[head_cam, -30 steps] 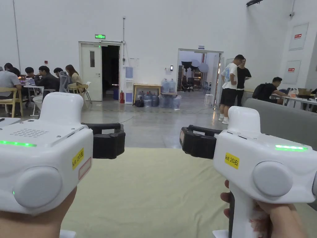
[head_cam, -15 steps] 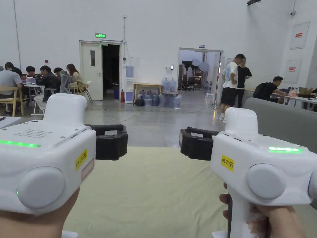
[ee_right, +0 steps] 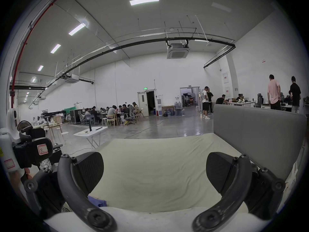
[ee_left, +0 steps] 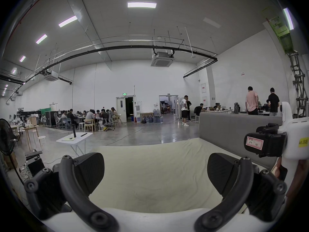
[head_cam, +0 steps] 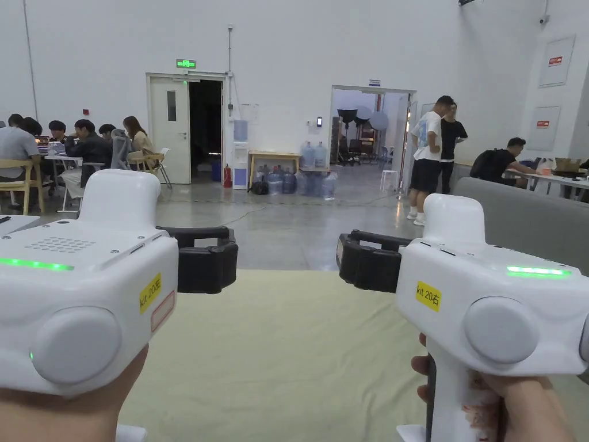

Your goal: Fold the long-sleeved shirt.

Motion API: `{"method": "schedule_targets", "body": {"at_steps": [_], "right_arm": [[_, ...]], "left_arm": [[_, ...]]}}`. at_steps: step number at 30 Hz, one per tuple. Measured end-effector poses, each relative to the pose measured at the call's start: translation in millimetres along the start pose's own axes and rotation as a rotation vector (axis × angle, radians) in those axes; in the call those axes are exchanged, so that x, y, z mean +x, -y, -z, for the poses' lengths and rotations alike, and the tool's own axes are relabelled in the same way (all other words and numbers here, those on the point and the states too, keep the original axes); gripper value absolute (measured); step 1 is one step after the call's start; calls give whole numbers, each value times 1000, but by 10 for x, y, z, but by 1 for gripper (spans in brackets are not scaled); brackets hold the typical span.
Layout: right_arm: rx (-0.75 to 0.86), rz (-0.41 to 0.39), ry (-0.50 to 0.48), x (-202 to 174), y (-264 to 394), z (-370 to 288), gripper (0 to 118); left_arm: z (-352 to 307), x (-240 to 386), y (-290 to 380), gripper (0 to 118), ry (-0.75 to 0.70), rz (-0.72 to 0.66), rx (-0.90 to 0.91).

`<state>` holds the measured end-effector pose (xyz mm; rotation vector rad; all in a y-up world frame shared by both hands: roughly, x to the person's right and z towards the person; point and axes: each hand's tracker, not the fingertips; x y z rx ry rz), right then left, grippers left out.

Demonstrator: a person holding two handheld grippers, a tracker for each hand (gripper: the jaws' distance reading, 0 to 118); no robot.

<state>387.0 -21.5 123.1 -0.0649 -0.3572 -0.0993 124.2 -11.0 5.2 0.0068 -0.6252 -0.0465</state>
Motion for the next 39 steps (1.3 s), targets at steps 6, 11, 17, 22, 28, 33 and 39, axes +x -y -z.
{"method": "schedule_targets", "body": {"at_steps": [6, 11, 17, 22, 28, 33, 39], "right_arm": [[-10, 17, -3, 4, 2, 17, 118], [-14, 9, -5, 0, 7, 30, 118], [-15, 4, -14, -10, 31, 35, 118], [-21, -2, 12, -30, 46, 69, 118], [-1, -46, 114, -138, 158, 146, 118], [-25, -85, 117, -249, 249, 199, 118], [-51, -45, 15, -273, 313, 238, 118]], "left_arm": [[4, -10, 24, 118, -4, 6, -14], [5, -16, 34, 118, -4, 3, -14], [33, -7, 61, 118, 1, 0, -22], [56, 10, 86, 118, 7, 5, -31], [118, 5, 127, 118, 5, 6, -45], [168, 0, 179, 118, 4, 7, -58], [223, 10, 227, 118, 7, 8, -78]]}}
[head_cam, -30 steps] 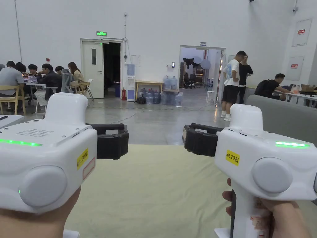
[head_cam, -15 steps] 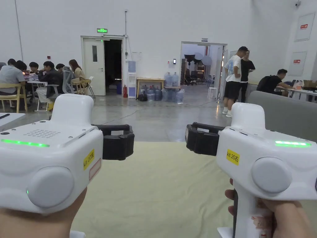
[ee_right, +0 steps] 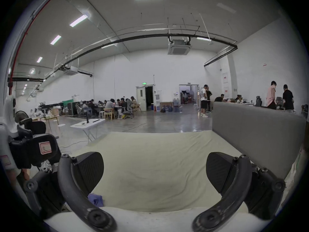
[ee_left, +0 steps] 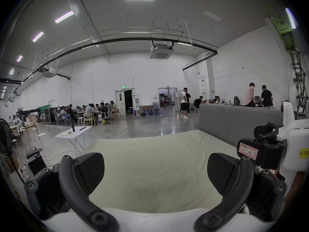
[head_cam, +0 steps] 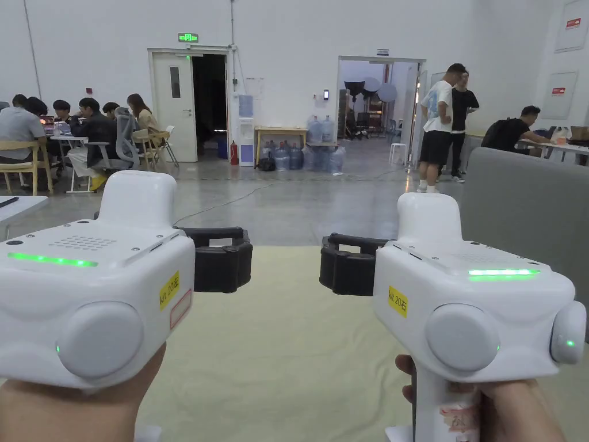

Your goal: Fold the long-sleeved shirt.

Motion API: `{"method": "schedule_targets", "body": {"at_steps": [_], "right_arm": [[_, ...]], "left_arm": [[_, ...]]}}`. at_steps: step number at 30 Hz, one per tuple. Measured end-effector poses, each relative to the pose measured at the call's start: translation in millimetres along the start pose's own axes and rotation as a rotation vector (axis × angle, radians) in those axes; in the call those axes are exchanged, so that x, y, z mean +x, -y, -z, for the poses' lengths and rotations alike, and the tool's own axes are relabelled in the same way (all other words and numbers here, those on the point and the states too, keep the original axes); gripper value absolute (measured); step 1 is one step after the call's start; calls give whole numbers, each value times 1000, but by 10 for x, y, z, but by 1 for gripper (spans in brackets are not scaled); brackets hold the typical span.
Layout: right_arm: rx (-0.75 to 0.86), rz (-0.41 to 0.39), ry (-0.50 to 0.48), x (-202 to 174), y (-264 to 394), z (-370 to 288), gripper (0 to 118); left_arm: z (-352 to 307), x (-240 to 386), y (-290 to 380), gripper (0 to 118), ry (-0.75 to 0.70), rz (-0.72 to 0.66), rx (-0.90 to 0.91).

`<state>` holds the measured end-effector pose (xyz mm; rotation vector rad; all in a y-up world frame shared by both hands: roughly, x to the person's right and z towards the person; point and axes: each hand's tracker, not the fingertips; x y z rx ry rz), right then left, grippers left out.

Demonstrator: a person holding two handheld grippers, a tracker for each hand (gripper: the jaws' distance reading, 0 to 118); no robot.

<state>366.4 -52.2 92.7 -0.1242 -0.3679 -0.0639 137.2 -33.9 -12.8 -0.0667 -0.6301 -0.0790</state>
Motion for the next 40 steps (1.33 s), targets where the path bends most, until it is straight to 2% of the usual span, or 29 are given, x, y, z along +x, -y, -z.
{"method": "schedule_targets", "body": {"at_steps": [4, 12, 40], "right_arm": [[-10, -23, 29, -14, 24, 51, 118], [-18, 5, 32, 48, 39, 45, 118], [-12, 4, 51, 86, 45, 22, 118]], "left_arm": [[22, 0, 19, 118, -1, 3, -9], [38, -5, 50, 118, -2, -4, -16], [55, 13, 87, 118, -1, 1, -31]]}}
